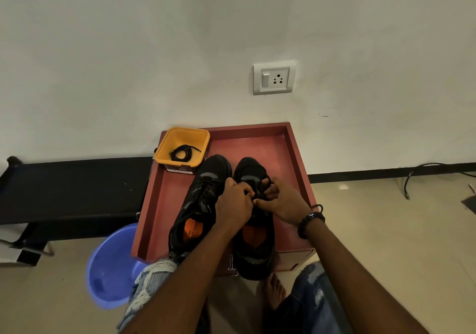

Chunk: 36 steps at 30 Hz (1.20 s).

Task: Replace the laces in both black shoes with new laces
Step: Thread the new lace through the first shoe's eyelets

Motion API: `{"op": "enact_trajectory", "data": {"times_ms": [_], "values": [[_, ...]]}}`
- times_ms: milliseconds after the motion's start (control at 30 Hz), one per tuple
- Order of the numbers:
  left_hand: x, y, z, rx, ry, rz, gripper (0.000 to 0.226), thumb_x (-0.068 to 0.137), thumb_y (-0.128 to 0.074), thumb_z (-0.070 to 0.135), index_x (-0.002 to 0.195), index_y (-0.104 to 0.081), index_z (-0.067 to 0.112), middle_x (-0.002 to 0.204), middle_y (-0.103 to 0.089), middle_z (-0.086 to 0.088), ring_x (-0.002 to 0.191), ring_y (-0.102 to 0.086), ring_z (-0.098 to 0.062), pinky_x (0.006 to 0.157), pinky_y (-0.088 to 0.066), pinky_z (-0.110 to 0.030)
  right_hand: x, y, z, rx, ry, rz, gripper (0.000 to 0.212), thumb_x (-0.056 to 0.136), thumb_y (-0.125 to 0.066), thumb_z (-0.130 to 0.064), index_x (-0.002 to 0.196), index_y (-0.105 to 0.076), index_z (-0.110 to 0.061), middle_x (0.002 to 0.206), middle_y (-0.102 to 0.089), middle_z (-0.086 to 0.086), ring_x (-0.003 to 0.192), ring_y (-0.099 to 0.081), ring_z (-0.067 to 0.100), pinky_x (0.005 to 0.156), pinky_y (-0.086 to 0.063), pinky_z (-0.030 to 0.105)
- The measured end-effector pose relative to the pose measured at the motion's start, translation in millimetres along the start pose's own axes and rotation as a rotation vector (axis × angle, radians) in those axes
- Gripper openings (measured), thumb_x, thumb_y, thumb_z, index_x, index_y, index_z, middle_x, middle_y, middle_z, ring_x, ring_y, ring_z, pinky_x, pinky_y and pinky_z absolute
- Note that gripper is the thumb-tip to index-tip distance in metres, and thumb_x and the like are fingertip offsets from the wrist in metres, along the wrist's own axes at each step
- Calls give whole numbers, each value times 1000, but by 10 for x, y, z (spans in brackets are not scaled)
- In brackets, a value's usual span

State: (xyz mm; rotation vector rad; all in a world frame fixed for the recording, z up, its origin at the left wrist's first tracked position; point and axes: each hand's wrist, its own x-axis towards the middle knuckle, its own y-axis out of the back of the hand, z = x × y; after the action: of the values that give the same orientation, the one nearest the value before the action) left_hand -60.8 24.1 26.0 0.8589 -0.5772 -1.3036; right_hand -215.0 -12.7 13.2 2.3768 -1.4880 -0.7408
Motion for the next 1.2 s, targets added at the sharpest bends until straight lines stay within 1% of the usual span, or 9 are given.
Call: {"op": "enact_trajectory", "data": {"times_ms": [200,433,533,600,733,867,967,1067,1200], "values": [[-40,250,82,-195,-21,-21,6,97,-59,26,95,-65,26,109,-42,4,93,-54,-14,87,-47,-32,-50,-70,-118,8,-21,131,56,88,-72,-18,136,-44,-19,113,-56,-5,98,-57,11,67,-41,11],[-484,369,-18,-413,-114,-174,7,97,-61,21,99,-67,19,101,-49,3,89,-51,-2,72,-38,-4,-142,-76,-218,-9,-16,202,49,89,-69,-13,131,-47,-20,101,-60,-7,92,-60,10,63,-41,12],[-506,329,-77,-448,-53,-128,10,96,-63,25,99,-70,18,101,-55,-1,91,-56,-8,77,-41,-12,-200,-103,-249,-110,87,238,39,89,-69,-14,125,-55,-23,107,-54,-9,103,-60,13,77,-49,17],[-453,292,-75,-456,-14,-83,12,94,-65,27,95,-71,17,95,-59,0,90,-60,-12,74,-44,-16,-249,-129,-266,-246,178,258,27,91,-67,-18,117,-64,-26,110,-48,-12,102,-52,7,88,-45,17],[-320,198,-78,-418,13,-43,17,94,-65,27,100,-73,13,95,-67,-2,88,-63,-14,73,-48,-23,-352,-131,-306,-358,306,235,19,97,-59,-20,111,-70,-27,107,-50,-17,97,-47,-1,80,-34,6],[-220,59,-121,-390,22,-27,18,91,-69,30,105,-64,19,108,-59,-4,90,-59,-10,74,-49,-18,-411,12,-303,-297,327,238,16,98,-58,-22,108,-70,-25,102,-63,-15,91,-54,-5,78,-41,8],[-224,-47,-133,-307,64,-60,39,84,-76,31,110,-48,22,111,-52,-1,93,-58,-14,82,-54,-29,-433,44,-348,-269,328,193,12,100,-55,-27,102,-67,-27,93,-66,-13,85,-59,-2,72,-43,10],[-201,-119,-103,-290,90,-97,48,79,-79,33,107,-41,23,105,-57,-1,89,-62,-16,75,-56,-32,-425,18,-451,-259,349,176,12,101,-53,-30,99,-64,-25,90,-65,-9,83,-59,2,73,-46,16],[-167,-200,-25,-114,-39,-73,26,96,-58,30,114,-54,12,82,-52,10,64,-51,-1,51,-38,-9,-473,-113,-601,-227,444,146,9,101,-54,-25,103,-62,-27,91,-56,-22,87,-55,-5,76,-42,8]]}}
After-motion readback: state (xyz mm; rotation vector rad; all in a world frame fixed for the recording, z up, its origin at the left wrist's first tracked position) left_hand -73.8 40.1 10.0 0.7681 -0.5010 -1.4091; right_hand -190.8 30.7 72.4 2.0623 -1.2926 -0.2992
